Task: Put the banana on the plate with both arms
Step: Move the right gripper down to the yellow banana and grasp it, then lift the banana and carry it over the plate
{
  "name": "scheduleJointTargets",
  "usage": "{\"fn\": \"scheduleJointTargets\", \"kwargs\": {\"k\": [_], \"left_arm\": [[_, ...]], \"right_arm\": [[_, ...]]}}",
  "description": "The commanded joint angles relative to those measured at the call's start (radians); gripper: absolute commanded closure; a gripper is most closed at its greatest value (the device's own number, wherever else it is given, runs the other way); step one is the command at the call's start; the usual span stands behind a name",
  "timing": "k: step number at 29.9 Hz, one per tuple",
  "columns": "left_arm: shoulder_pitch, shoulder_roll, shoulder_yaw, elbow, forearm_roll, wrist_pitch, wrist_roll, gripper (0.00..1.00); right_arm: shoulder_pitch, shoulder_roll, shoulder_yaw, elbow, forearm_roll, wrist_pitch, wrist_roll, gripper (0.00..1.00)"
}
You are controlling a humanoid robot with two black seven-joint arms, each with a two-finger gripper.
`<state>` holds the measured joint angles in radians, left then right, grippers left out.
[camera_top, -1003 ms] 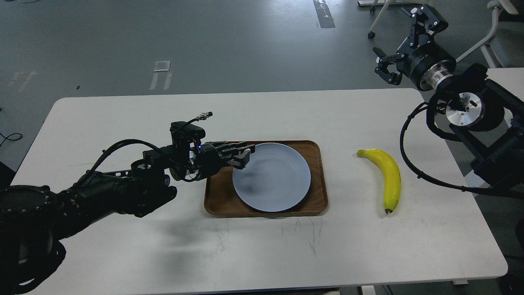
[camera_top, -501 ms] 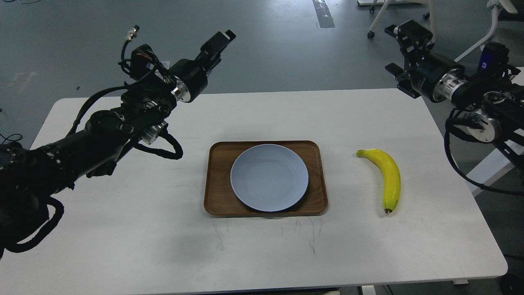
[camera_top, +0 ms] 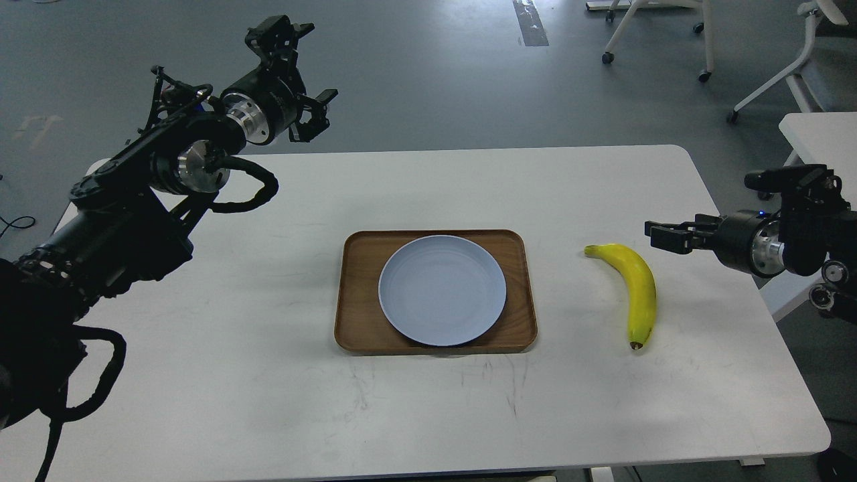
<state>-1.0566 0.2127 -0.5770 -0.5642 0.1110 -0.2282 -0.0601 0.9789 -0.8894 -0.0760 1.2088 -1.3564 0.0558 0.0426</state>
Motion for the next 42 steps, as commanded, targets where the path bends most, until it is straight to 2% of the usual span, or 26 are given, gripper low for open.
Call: {"fn": "scheduleJointTargets", "kwargs": {"k": [1,4,9,11,12,15,16,17,19,20,22,24,26,31,33,34,35,40,42], "left_arm": [[0.023,0.002,-0.007,0.0,-0.001,-0.022,-0.026,0.02],[0.032,0.004,-0.007,0.0,0.001,-0.028,-0.059,0.02],[0.035,0.008,-0.006,0.0,0.002,-0.037,-0.072,0.02],[0.035,0.011,-0.003,-0.002,0.009,-0.037,-0.079,0.02],[0.037,0.011,-0.001,0.0,0.012,-0.037,-0.086,0.02],[0.037,0.022,0.003,0.0,0.015,-0.04,-0.093,0.02],[0.037,0.027,0.003,0.0,0.015,-0.043,-0.093,0.02],[0.037,0.028,0.003,-0.002,0.015,-0.045,-0.093,0.02],[0.037,0.033,0.003,-0.002,0.015,-0.045,-0.101,0.02],[0.037,0.033,0.006,0.0,0.016,-0.045,-0.109,0.02],[0.037,0.034,0.008,-0.002,0.016,-0.045,-0.115,0.02],[0.037,0.042,0.008,0.0,0.016,-0.045,-0.119,0.02],[0.037,0.042,0.009,0.0,0.016,-0.045,-0.121,0.02],[0.037,0.039,0.008,-0.003,0.016,-0.045,-0.121,0.02],[0.035,0.039,0.008,-0.014,0.016,-0.045,-0.121,0.02],[0.035,0.039,0.008,-0.014,0.016,-0.045,-0.121,0.02],[0.035,0.04,0.008,-0.022,0.016,-0.045,-0.121,0.02],[0.037,0.045,0.008,-0.034,0.016,-0.042,-0.119,0.02],[0.035,0.045,0.008,-0.034,0.016,-0.04,-0.119,0.02]], "right_arm": [[-0.045,0.046,-0.005,-0.005,-0.001,-0.005,-0.044,0.09],[-0.074,0.047,-0.005,-0.006,-0.001,-0.008,-0.046,0.1],[-0.13,0.056,-0.004,-0.011,0.003,-0.069,-0.047,0.13],[-0.149,0.075,-0.004,-0.011,0.003,-0.08,-0.049,0.17],[-0.157,0.079,-0.005,-0.012,0.003,-0.08,-0.049,0.26],[-0.172,0.082,-0.005,-0.012,0.003,-0.08,-0.047,0.33],[-0.177,0.086,-0.004,-0.012,0.003,-0.086,-0.047,0.41],[-0.177,0.09,-0.002,-0.012,0.005,-0.091,-0.047,0.44],[-0.177,0.105,-0.002,-0.014,0.005,-0.094,-0.047,0.55],[-0.177,0.109,-0.001,-0.015,0.005,-0.097,-0.047,0.65],[-0.177,0.115,0.002,-0.02,0.005,-0.114,-0.047,0.72],[-0.169,0.136,0.004,-0.04,0.005,-0.175,-0.044,0.82],[-0.152,0.141,0.01,-0.041,0.01,-0.188,-0.04,0.87],[-0.039,0.161,0.018,-0.005,0.132,-0.189,-0.02,0.88],[0.035,0.179,0.002,0.049,0.174,-0.177,0.043,0.88],[0.035,0.179,0.002,0.049,0.174,-0.177,0.043,0.88],[0.073,0.187,-0.017,0.066,0.177,-0.157,0.068,0.88],[0.198,0.331,-0.184,0.063,0.174,-0.12,0.131,0.88],[0.213,0.366,-0.224,0.057,0.171,-0.119,0.132,0.88]]}}
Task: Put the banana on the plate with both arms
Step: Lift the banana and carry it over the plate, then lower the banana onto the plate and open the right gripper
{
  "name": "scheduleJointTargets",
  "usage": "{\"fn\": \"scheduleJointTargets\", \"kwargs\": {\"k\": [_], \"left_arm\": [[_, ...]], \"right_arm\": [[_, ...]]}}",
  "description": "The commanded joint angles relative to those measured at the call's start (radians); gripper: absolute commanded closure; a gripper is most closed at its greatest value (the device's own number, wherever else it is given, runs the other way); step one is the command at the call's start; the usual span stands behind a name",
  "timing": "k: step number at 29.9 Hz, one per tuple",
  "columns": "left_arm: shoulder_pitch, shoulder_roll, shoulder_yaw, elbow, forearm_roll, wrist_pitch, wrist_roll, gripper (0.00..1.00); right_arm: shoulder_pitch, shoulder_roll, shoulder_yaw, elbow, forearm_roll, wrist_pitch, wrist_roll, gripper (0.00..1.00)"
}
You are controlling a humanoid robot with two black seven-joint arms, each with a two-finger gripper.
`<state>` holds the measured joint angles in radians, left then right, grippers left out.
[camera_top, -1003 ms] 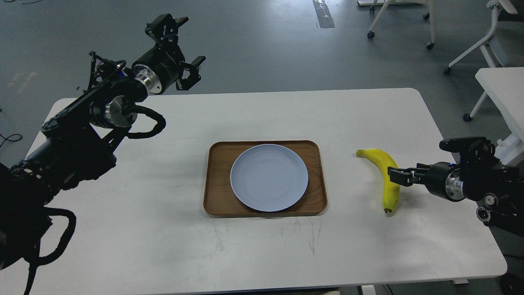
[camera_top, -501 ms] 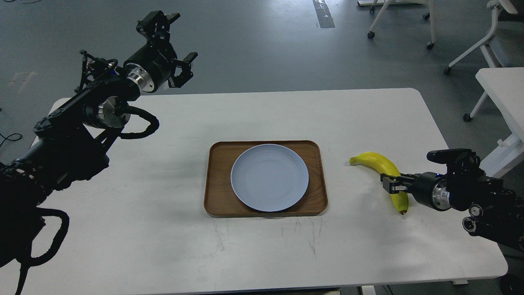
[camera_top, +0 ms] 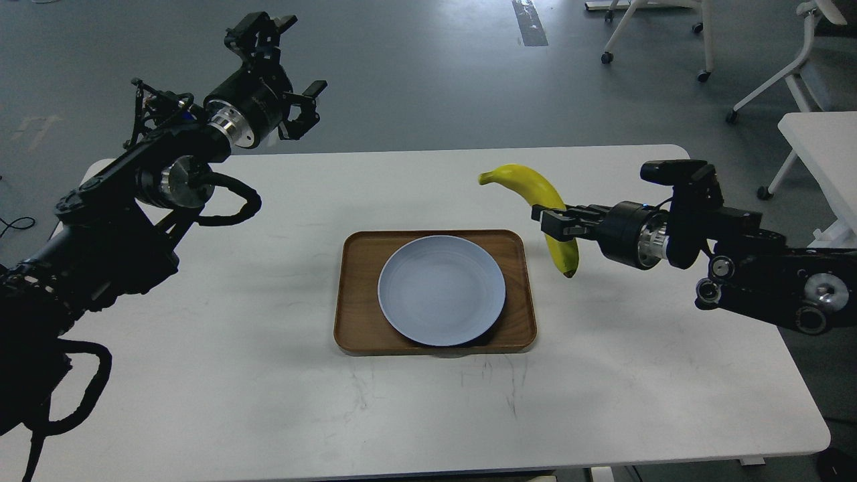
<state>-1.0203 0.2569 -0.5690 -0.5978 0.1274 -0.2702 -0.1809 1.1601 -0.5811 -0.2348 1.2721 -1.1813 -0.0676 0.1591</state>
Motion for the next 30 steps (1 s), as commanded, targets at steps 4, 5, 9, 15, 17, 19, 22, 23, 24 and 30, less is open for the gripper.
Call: {"fn": "scheduleJointTargets", "kwargs": {"k": [4,5,9,15,17,19,22,23,24,30], "left_arm": [[-0.001,0.002,0.0,0.0,0.0,0.006,0.001,0.02],[-0.001,0.004,0.0,0.0,-0.002,0.006,0.0,0.02],[0.0,0.008,0.0,0.0,-0.002,0.003,0.0,0.02],[0.0,0.016,-0.002,0.0,-0.002,-0.001,0.0,0.02],[0.0,0.022,0.0,0.0,0.0,-0.001,0.0,0.02],[0.0,0.027,0.0,0.0,0.0,-0.001,0.0,0.02],[0.002,0.03,0.0,0.0,0.0,-0.001,0.0,0.02],[0.002,0.03,0.0,0.0,0.0,-0.001,0.0,0.02],[0.002,0.03,0.0,0.0,0.0,-0.001,0.0,0.02],[0.002,0.028,0.0,0.0,0.0,-0.001,0.0,0.02]], "right_arm": [[0.053,0.142,-0.133,-0.098,-0.006,0.005,0.014,0.88],[0.053,0.147,-0.136,-0.103,-0.008,0.005,0.014,0.87],[0.053,0.198,-0.141,-0.128,-0.006,0.006,0.013,0.87],[0.053,0.277,-0.144,-0.175,-0.003,0.014,0.014,0.85],[0.055,0.294,-0.165,-0.18,-0.001,0.026,0.013,0.82],[0.055,0.296,-0.178,-0.181,-0.001,0.026,0.013,0.82],[0.056,0.288,-0.189,-0.177,-0.003,0.028,0.011,0.81],[0.055,0.287,-0.19,-0.177,-0.003,0.028,0.011,0.8],[0.055,0.285,-0.19,-0.178,-0.001,0.028,0.011,0.8],[0.052,0.284,-0.189,-0.187,-0.001,0.026,0.001,0.75]]}}
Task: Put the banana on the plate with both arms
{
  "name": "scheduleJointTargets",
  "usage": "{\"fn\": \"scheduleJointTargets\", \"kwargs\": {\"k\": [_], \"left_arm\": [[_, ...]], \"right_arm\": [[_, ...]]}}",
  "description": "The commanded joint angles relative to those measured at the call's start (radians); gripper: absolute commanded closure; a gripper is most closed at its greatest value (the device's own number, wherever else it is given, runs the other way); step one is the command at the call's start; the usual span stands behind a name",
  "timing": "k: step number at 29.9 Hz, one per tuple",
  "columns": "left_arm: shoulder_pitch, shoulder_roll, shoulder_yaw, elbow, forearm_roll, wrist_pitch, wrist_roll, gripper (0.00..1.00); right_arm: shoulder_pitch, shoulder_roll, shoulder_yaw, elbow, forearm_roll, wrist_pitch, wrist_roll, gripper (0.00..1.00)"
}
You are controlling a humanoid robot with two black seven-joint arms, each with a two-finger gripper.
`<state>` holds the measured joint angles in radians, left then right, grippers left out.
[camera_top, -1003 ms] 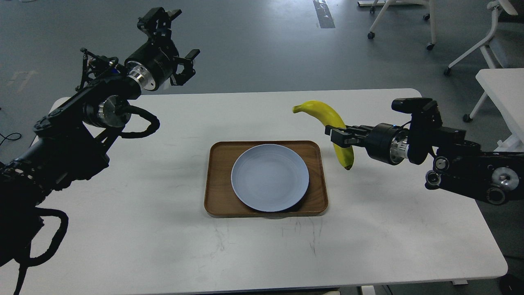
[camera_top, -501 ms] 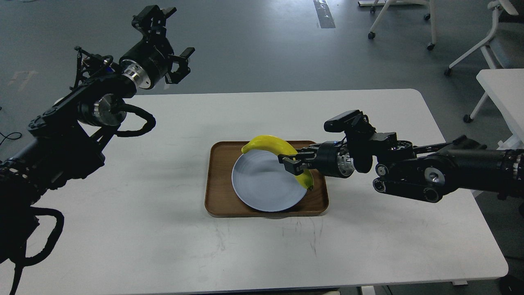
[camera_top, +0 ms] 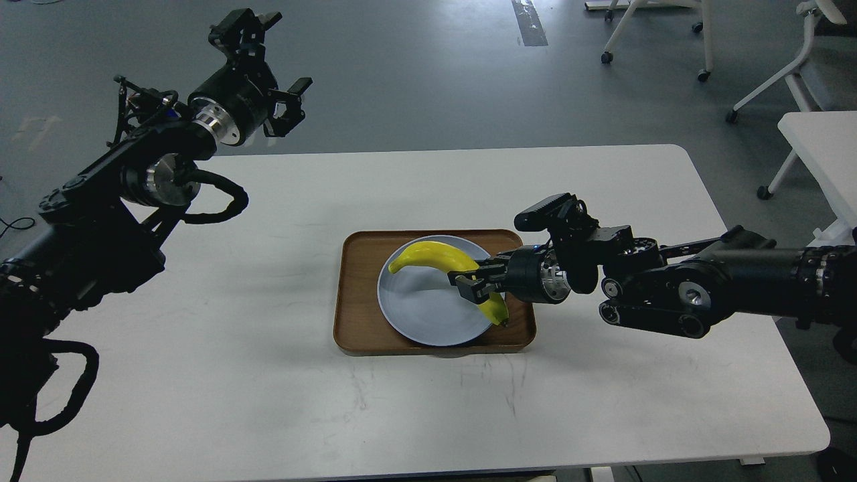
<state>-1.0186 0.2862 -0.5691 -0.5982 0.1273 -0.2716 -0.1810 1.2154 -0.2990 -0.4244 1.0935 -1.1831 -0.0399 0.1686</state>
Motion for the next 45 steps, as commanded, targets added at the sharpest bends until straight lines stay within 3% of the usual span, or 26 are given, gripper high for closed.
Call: {"fn": "scheduleJointTargets", "kwargs": {"k": [1,8,10,11,12,17,25,30,38,45], "left_arm": [[0.0,0.001,0.0,0.0,0.0,0.0,0.0,0.02],[0.0,0.007,0.0,0.0,0.0,-0.001,-0.002,0.02],[0.0,0.007,0.0,0.0,0.0,0.0,-0.002,0.02],[0.0,0.007,0.0,0.0,0.0,0.002,-0.005,0.02],[0.0,0.005,0.0,0.0,0.0,0.002,-0.014,0.02],[-0.002,0.007,0.002,0.0,0.0,0.002,-0.02,0.02],[-0.003,0.004,0.002,0.0,0.0,0.0,-0.026,0.02],[-0.003,0.007,-0.009,0.0,-0.014,-0.012,-0.026,0.02],[0.032,-0.009,-0.017,0.0,-0.13,-0.029,-0.012,0.02],[0.109,0.004,-0.026,-0.05,-0.205,-0.034,-0.011,0.02]], "right_arm": [[-0.005,0.003,0.003,-0.015,0.0,-0.003,-0.014,0.73],[-0.017,0.011,0.006,-0.024,0.01,-0.009,-0.058,0.58],[-0.019,0.011,0.01,-0.024,0.039,-0.009,-0.075,0.34],[-0.019,0.014,0.015,-0.021,0.066,-0.009,-0.078,0.16],[-0.017,0.015,0.015,-0.02,0.083,-0.009,-0.08,0.04],[-0.004,0.015,0.022,-0.032,0.089,-0.009,-0.124,0.01],[0.027,-0.026,0.154,-0.037,0.114,-0.015,-0.129,0.01],[0.035,-0.06,0.351,-0.076,0.357,0.0,-0.127,0.01],[-0.088,-0.077,0.804,-0.119,1.021,-0.003,-0.123,0.02],[-0.218,-0.069,1.03,-0.155,1.185,0.008,-0.127,0.0]]}}
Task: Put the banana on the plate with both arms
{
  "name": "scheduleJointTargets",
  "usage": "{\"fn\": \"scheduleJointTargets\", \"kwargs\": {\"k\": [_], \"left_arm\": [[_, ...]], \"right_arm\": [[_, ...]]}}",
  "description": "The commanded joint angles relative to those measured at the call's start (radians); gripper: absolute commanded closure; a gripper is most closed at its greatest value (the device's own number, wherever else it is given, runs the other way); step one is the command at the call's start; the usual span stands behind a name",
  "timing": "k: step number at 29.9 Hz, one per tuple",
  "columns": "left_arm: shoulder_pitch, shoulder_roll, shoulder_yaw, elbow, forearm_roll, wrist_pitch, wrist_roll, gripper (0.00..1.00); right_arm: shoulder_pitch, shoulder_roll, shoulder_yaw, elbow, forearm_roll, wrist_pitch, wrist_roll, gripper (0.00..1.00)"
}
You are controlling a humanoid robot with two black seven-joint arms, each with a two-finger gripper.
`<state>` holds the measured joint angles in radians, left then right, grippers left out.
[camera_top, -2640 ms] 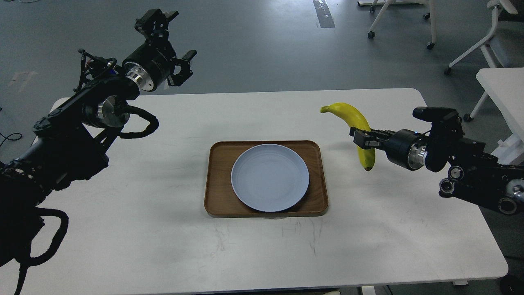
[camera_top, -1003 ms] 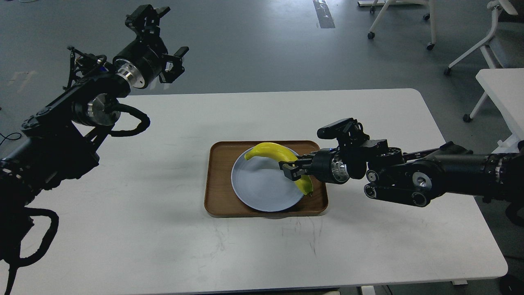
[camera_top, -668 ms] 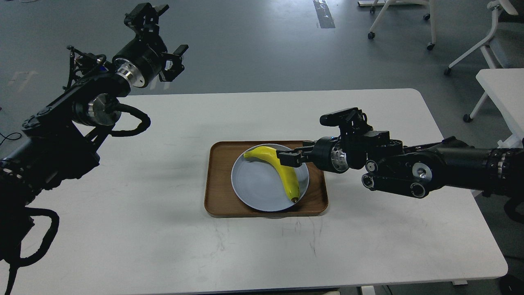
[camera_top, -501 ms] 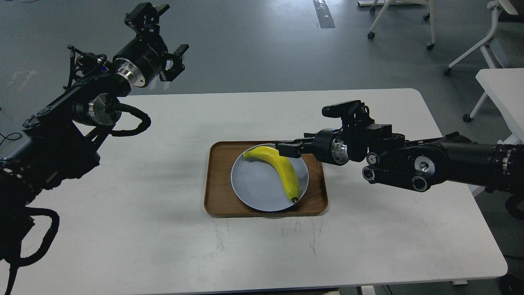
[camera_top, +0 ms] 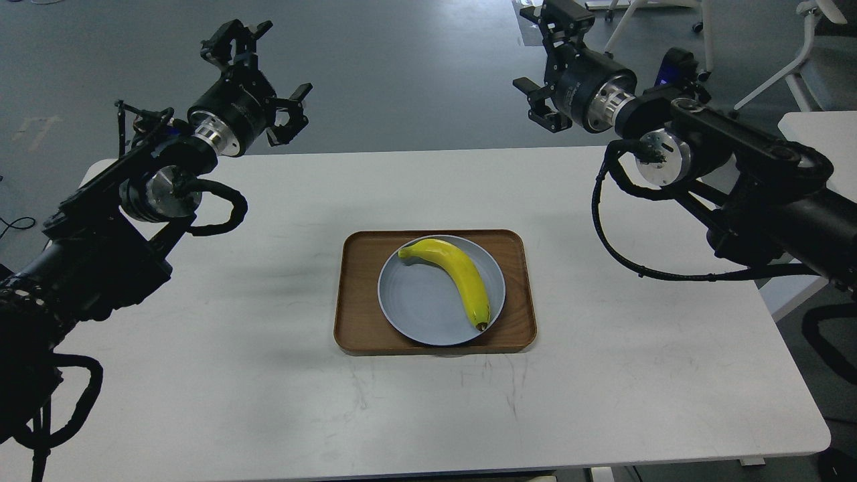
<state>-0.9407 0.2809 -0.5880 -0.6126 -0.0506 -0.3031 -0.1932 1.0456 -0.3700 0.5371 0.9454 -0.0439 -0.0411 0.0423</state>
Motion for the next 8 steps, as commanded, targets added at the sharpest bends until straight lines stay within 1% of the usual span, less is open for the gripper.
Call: {"fn": "scheduleJointTargets", "kwargs": {"k": [1,3,6,8], "left_arm": [[0.046,0.012,-0.025,-0.062,-0.04,-0.002,0.006,0.02],[0.062,0.012,-0.047,-0.084,-0.043,0.002,0.017,0.02],[0.076,0.015,-0.079,-0.098,-0.043,0.007,0.066,0.02],[0.077,0.015,-0.079,-0.098,-0.043,0.007,0.072,0.02]], "right_arm": [[-0.07,0.002,0.101,-0.007,0.058,0.009,-0.001,0.0],[-0.091,0.003,0.13,-0.008,0.065,0.006,0.004,0.0],[-0.116,0.019,0.132,-0.014,0.062,0.004,0.008,0.0],[-0.118,0.014,0.138,-0.01,0.064,0.009,0.008,0.0]]}}
